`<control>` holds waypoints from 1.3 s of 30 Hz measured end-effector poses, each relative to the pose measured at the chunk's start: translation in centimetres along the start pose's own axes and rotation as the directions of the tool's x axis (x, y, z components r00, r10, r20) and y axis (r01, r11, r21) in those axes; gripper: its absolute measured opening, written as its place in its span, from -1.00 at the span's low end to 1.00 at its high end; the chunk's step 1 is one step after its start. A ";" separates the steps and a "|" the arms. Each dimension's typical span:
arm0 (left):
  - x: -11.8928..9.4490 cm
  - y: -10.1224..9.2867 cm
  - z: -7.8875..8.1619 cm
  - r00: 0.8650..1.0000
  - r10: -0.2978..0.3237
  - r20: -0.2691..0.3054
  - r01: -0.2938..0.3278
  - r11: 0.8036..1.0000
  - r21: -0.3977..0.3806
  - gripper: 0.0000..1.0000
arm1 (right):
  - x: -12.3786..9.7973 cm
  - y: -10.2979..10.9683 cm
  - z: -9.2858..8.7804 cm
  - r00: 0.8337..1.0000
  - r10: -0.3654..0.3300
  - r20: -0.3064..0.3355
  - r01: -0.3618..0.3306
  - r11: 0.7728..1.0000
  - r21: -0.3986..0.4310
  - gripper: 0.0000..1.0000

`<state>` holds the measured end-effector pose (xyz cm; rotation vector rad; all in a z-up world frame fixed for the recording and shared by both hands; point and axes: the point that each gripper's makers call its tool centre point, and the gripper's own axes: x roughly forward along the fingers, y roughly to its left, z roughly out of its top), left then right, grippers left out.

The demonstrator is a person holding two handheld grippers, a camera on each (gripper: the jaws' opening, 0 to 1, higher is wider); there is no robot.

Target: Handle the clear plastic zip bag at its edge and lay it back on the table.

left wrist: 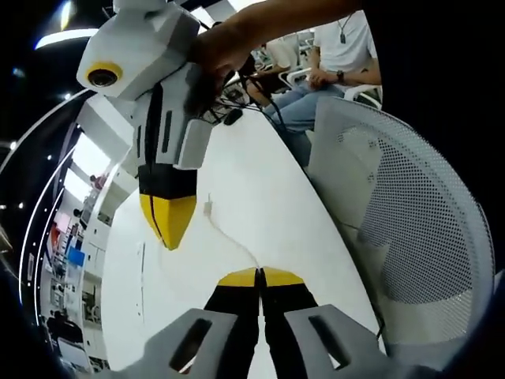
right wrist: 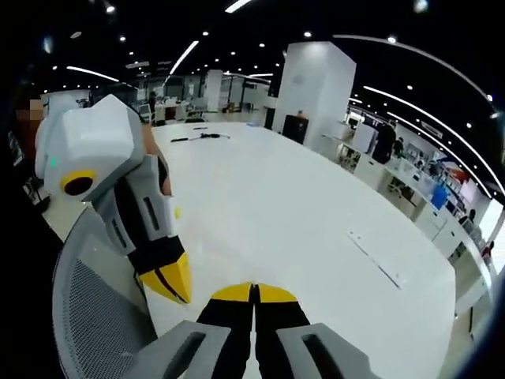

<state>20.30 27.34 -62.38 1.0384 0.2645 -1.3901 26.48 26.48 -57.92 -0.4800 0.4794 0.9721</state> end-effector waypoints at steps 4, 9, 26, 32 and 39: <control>0.0 0.2 -0.2 1.000 0.013 -0.009 -0.013 1.000 0.002 -1.00 | -0.3 -0.3 0.7 1.000 -0.015 0.021 0.016 1.000 -0.010 -1.00; 0.1 0.2 -0.6 1.000 0.018 -0.020 -0.018 1.000 -0.004 -1.00 | -0.4 -0.5 1.2 0.999 -0.031 0.041 0.031 0.999 -0.016 -1.00; 0.0 0.7 -2.1 0.999 0.040 -0.035 -0.042 0.998 -0.054 -1.00 | -0.8 -0.7 2.6 0.995 -0.046 0.087 0.048 0.999 -0.024 -1.00; -0.1 1.0 -2.5 0.997 0.064 -0.043 -0.067 0.996 -0.052 -1.00 | -0.9 -0.6 3.0 0.994 -0.052 0.098 0.056 0.998 -0.036 -1.00; -0.5 2.1 -3.7 0.993 0.100 -0.056 -0.104 0.993 -0.064 -1.00 | -0.9 -0.1 3.8 0.991 -0.056 0.122 0.064 0.996 -0.057 -1.00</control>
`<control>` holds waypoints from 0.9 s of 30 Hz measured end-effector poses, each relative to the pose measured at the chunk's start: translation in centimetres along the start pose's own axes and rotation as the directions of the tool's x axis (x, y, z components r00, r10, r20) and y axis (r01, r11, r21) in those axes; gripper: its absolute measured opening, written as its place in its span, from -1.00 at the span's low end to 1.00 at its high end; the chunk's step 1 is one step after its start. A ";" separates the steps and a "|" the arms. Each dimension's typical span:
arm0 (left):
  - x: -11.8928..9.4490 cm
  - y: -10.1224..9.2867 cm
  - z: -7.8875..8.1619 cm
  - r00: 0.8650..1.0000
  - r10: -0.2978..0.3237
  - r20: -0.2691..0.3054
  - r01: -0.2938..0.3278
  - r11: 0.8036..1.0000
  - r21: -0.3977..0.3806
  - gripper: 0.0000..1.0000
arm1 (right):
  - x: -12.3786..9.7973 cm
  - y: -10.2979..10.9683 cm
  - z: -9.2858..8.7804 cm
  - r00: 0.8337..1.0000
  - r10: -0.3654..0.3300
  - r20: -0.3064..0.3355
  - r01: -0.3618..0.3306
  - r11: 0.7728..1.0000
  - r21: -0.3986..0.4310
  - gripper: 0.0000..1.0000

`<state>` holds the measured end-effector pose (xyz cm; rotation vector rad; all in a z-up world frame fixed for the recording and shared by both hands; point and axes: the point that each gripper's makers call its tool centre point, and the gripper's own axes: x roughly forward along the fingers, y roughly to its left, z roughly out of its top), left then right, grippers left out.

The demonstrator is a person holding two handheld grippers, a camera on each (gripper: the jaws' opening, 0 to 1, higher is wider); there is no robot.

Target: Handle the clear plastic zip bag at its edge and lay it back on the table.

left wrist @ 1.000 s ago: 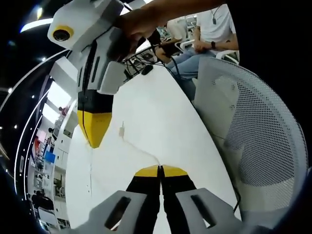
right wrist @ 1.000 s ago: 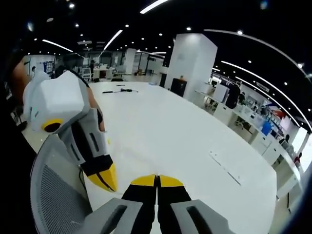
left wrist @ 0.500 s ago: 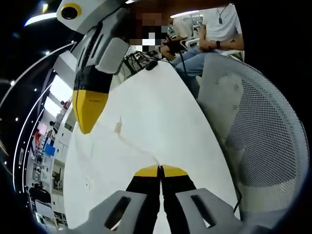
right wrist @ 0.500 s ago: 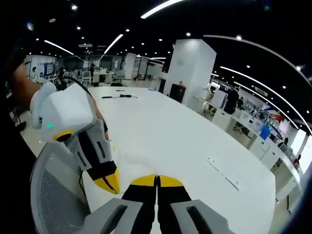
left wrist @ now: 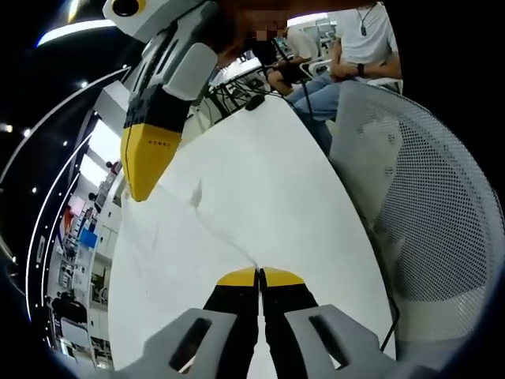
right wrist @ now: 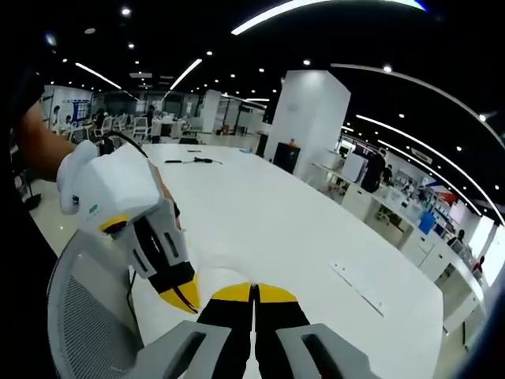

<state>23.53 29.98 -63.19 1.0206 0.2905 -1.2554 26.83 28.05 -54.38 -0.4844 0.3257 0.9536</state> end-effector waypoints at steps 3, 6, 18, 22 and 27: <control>0.0 0.7 -0.6 1.000 0.013 0.001 -0.013 1.000 -0.012 -1.00 | 0.1 0.1 0.2 1.000 0.000 0.008 0.000 1.000 0.000 -1.00; 0.1 1.3 -1.3 1.000 0.028 -0.008 -0.029 0.999 -0.024 -1.00 | 0.1 0.3 0.4 1.000 0.002 0.017 -0.002 1.000 -0.001 -1.00; 0.6 0.2 -2.1 1.000 0.020 -0.020 -0.021 0.999 -0.029 -1.00 | 1.4 0.8 -0.5 1.000 0.014 0.006 -0.014 1.000 -0.014 -1.00; 0.8 -0.5 -2.4 1.000 0.011 -0.018 -0.012 0.999 -0.052 -1.00 | 1.9 1.1 -0.8 1.000 0.025 0.001 -0.025 1.000 -0.014 -1.00; 1.0 -1.2 -2.9 1.000 0.000 -0.020 -0.001 0.997 -0.079 -1.00 | 2.7 1.4 -1.5 0.999 0.040 -0.012 -0.040 0.999 -0.009 -1.00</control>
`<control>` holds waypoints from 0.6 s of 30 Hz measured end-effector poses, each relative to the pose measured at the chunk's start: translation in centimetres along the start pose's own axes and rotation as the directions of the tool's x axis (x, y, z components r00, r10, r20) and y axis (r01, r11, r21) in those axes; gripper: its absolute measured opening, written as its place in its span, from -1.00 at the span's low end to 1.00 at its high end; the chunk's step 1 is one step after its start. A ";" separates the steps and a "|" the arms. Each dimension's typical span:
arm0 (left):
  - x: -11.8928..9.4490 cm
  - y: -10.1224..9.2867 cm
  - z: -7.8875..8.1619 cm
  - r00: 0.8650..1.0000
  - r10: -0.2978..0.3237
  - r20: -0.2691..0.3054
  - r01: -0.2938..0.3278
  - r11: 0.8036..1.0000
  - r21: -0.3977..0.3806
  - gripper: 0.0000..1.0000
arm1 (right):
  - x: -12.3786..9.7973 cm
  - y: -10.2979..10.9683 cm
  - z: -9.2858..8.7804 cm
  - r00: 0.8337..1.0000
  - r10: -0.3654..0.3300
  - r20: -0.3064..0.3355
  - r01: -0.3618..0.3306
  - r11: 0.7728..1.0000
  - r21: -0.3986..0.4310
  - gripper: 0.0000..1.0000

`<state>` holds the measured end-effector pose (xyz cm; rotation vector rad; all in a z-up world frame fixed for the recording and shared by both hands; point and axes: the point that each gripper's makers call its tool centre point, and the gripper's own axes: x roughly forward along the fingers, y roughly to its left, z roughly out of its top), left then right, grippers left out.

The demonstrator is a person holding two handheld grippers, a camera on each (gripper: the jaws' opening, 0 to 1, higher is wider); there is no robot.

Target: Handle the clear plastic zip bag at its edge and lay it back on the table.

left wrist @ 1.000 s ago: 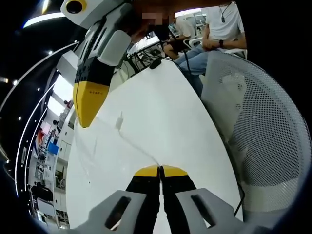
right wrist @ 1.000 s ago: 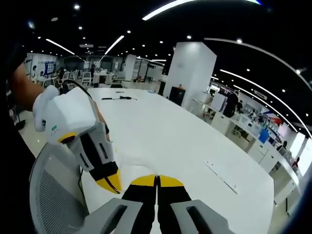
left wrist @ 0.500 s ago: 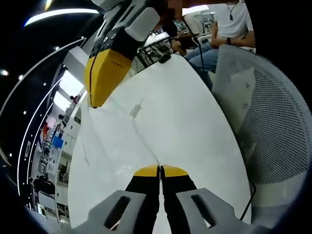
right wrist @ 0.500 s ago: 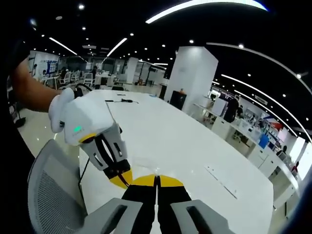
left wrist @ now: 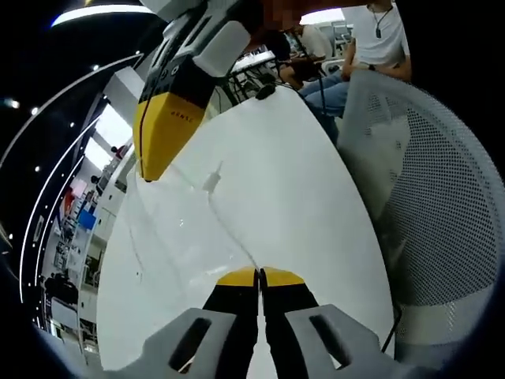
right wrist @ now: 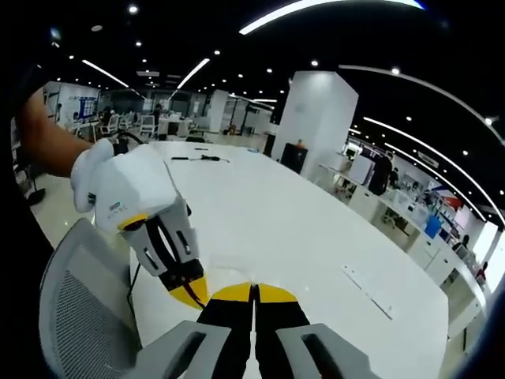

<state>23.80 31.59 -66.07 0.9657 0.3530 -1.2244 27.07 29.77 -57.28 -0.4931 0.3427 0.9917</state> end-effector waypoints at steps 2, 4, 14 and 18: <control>0.1 -0.3 -0.1 1.000 -0.004 -0.001 0.004 1.000 -0.006 -1.00 | 0.3 0.2 -0.3 1.000 0.005 -0.005 -0.005 1.000 -0.001 -1.00; 0.1 -0.5 -0.2 1.000 -0.010 -0.003 0.010 1.000 -0.015 -1.00 | 0.5 0.3 -0.6 1.000 0.010 -0.012 -0.010 1.000 0.001 -1.00; 0.1 -1.4 -0.4 0.999 -0.033 -0.002 0.033 0.999 -0.030 -1.00 | 1.2 0.4 -2.5 0.998 0.024 -0.054 -0.023 1.000 0.019 -1.00; -0.2 -1.4 0.2 0.999 -0.043 0.020 0.044 0.998 -0.043 -0.98 | 1.6 0.2 -3.3 0.997 0.025 -0.072 -0.023 0.999 0.026 -1.00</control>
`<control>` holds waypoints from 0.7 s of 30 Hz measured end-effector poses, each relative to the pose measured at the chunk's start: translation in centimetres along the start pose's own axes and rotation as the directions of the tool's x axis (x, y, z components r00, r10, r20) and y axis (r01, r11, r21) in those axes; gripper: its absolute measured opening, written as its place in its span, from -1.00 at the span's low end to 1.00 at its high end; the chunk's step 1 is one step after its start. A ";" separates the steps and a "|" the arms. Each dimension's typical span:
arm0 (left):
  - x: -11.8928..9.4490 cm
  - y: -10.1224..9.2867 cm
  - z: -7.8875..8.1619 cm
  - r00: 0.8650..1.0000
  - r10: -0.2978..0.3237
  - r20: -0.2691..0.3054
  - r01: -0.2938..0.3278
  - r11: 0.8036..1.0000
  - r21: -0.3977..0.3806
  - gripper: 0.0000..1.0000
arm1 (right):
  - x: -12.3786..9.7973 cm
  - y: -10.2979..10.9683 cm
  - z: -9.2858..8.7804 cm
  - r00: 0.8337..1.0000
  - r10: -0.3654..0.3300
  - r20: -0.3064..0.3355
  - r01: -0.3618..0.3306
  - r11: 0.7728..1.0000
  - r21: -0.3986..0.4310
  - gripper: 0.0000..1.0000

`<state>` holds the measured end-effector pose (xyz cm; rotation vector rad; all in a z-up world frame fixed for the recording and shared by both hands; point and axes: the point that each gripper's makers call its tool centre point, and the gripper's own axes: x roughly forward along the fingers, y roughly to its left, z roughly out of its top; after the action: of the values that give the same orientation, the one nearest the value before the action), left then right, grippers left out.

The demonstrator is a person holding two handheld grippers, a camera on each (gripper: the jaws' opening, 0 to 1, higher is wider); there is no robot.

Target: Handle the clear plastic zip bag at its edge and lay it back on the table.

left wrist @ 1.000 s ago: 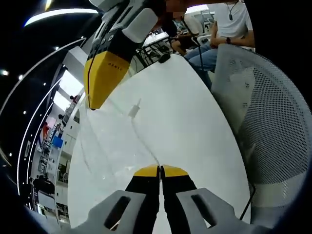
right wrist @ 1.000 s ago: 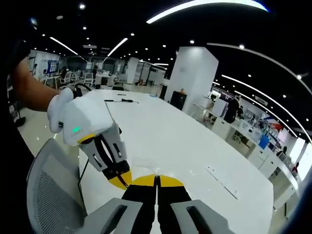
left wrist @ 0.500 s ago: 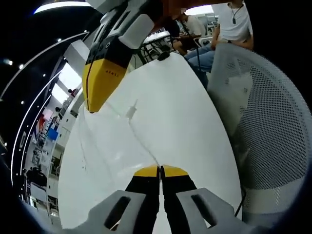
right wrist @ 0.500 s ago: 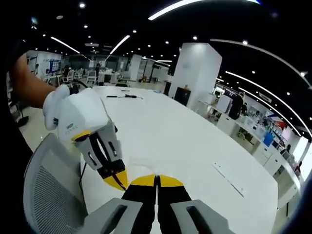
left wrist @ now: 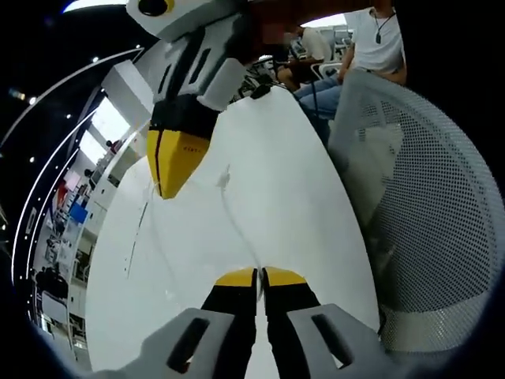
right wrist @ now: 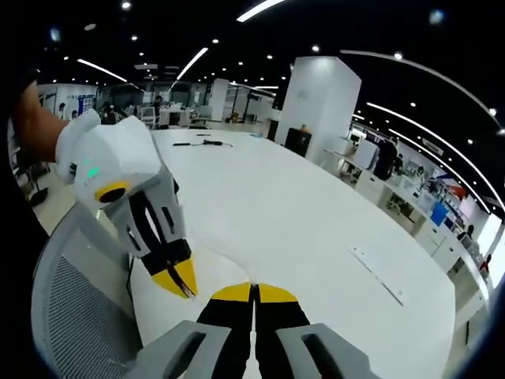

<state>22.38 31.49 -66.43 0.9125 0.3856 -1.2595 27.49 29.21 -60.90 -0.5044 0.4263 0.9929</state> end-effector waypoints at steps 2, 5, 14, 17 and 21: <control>-0.2 0.1 0.5 1.000 0.000 0.017 0.000 1.000 -0.009 -0.96 | 0.1 -0.1 -0.2 1.000 0.002 -0.005 -0.002 1.000 0.005 -1.00; -0.5 0.1 1.2 0.999 -0.002 0.038 0.002 1.000 -0.023 -0.96 | 0.4 -0.1 -0.6 1.000 0.003 -0.012 -0.003 1.000 0.007 -1.00; -2.3 -0.4 3.4 0.994 0.009 0.110 0.002 0.995 -0.096 -0.90 | 1.0 -0.2 -1.1 1.000 0.017 -0.023 -0.017 1.000 0.010 -1.00; -3.2 -0.5 4.0 0.990 0.027 0.138 -0.008 0.990 -0.137 -0.88 | 1.2 -0.2 -1.3 0.999 0.022 -0.026 -0.022 1.000 0.008 -1.00; -4.6 -1.4 4.6 0.986 0.022 0.165 0.018 0.972 -0.235 -0.78 | 1.4 0.0 -1.3 0.999 0.029 -0.028 -0.029 1.000 0.003 -1.00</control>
<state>18.63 30.85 -60.96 0.6013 0.3921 -1.2481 28.03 29.35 -62.71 -0.5111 0.4613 1.0144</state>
